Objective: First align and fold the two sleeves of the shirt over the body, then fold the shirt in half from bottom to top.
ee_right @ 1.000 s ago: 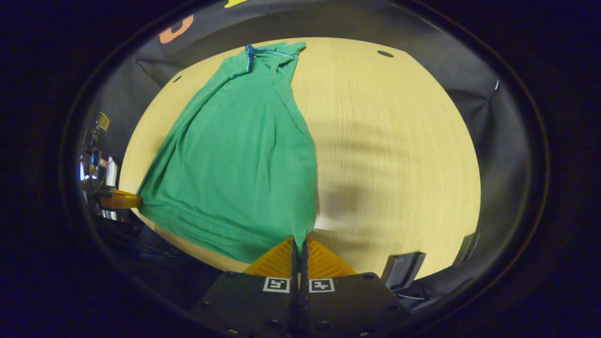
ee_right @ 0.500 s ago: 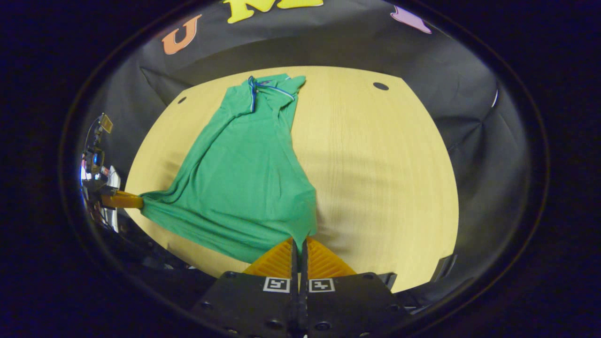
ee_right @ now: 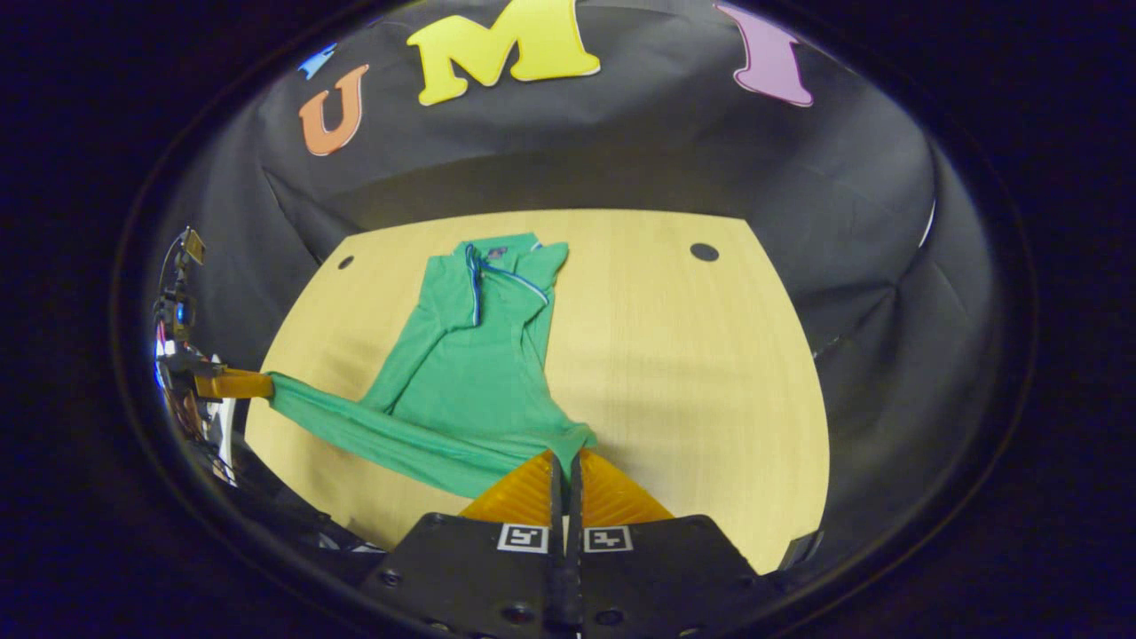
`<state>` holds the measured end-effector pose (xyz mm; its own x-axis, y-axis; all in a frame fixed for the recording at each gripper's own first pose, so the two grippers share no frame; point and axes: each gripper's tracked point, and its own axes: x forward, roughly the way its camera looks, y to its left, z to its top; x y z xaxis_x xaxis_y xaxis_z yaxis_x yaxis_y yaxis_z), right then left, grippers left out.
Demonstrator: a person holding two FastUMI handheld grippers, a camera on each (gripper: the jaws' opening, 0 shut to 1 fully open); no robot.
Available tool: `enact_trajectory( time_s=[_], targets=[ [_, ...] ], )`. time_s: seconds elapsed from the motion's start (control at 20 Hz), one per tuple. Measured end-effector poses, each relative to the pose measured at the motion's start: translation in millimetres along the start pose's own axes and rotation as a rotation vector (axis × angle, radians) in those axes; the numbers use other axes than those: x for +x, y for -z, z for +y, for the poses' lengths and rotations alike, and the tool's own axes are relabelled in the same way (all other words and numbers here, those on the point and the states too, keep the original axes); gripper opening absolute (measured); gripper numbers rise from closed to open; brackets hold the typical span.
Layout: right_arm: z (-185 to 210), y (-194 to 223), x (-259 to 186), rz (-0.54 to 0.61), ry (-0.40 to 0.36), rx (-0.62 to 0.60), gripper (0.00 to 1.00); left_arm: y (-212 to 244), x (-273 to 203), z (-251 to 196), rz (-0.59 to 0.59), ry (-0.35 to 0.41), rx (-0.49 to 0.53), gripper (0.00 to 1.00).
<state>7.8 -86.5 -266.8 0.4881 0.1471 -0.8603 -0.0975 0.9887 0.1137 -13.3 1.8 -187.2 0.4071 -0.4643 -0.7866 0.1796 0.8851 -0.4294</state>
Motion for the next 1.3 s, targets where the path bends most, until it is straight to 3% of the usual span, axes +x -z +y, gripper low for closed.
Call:
enact_trajectory(
  time_s=[0.5, 0.75, 1.1, 1.3],
  targets=[
    [6, -100, 31, -0.14, -0.001, -0.006, 0.0, -91, 23, 22, -0.166, -0.067, -0.034, 0.04],
    [11, -150, 54, -0.203, -0.007, -0.008, 0.0, -143, 41, 39, -0.248, -0.149, -0.015, 0.04],
    [13, -213, 113, -0.23, -0.02, -0.026, 0.0, -193, 97, 56, -0.268, -0.175, -0.003, 0.03],
    [7, -249, 155, -0.251, -0.022, 0.0, 0.0, -231, 121, 75, -0.342, -0.192, -0.009, 0.0]
  ],
)
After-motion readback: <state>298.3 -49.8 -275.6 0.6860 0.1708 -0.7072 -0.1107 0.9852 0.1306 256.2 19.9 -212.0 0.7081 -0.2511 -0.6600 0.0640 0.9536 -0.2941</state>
